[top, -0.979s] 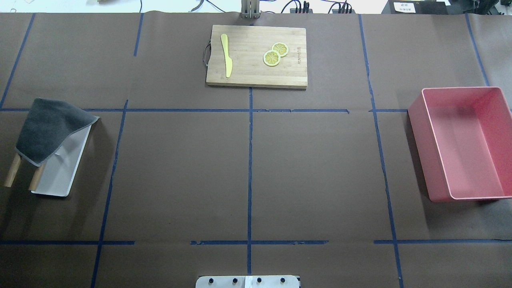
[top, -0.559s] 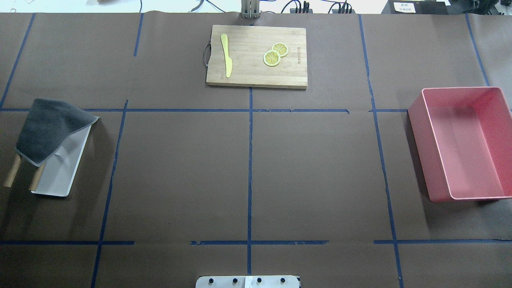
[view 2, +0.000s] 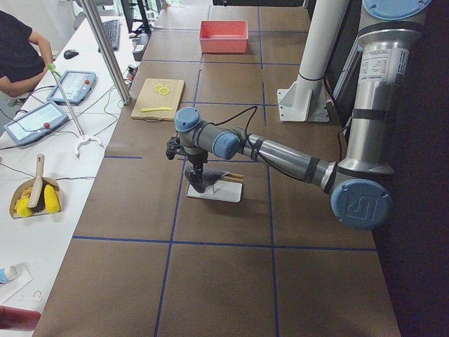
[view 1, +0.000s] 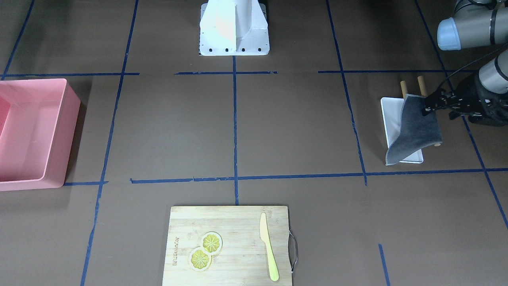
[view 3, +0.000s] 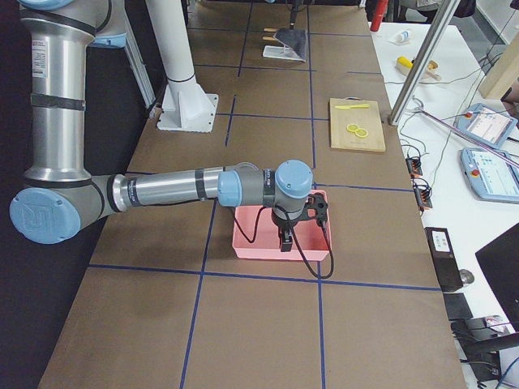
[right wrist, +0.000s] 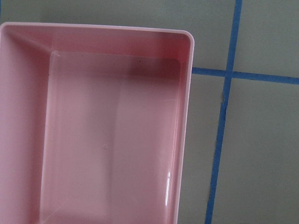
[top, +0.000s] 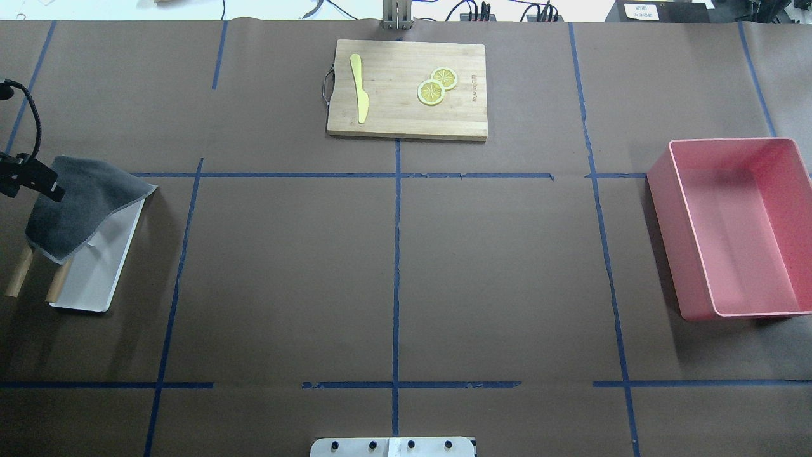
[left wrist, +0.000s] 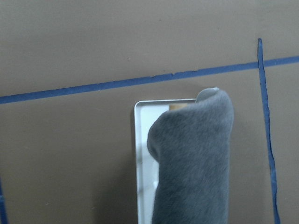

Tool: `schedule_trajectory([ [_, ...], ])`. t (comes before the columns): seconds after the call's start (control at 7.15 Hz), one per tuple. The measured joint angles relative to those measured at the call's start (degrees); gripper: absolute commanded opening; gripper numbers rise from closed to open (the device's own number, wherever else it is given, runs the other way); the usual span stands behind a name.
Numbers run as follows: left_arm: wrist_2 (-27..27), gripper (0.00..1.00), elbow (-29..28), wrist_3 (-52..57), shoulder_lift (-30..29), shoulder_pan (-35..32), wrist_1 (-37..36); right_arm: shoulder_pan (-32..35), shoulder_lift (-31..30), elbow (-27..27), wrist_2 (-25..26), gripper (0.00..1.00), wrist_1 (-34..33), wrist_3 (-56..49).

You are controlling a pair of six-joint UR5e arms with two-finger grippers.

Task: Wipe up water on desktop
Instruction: 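Grasp the grey cloth on the white tray with the left gripper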

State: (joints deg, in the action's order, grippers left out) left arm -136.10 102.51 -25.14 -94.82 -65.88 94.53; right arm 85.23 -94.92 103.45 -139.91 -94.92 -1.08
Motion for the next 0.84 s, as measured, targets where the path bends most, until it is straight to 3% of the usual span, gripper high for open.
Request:
schedule_trajectory([
  [0.14, 0.1, 0.62, -0.4, -0.3, -0.7, 0.4, 0.0, -0.3, 0.0, 0.0, 0.0, 1.00, 0.0, 0.1],
  [0.56, 0.4, 0.08, -1.3, -0.4, -1.4, 0.7, 0.0, -0.8, 0.0, 0.0, 0.0, 1.00, 0.0, 0.1],
  [0.84, 1.0, 0.00, -1.3, -0.4, -1.5, 0.7, 0.0, -0.9, 0.0, 0.0, 0.0, 1.00, 0.0, 0.1],
])
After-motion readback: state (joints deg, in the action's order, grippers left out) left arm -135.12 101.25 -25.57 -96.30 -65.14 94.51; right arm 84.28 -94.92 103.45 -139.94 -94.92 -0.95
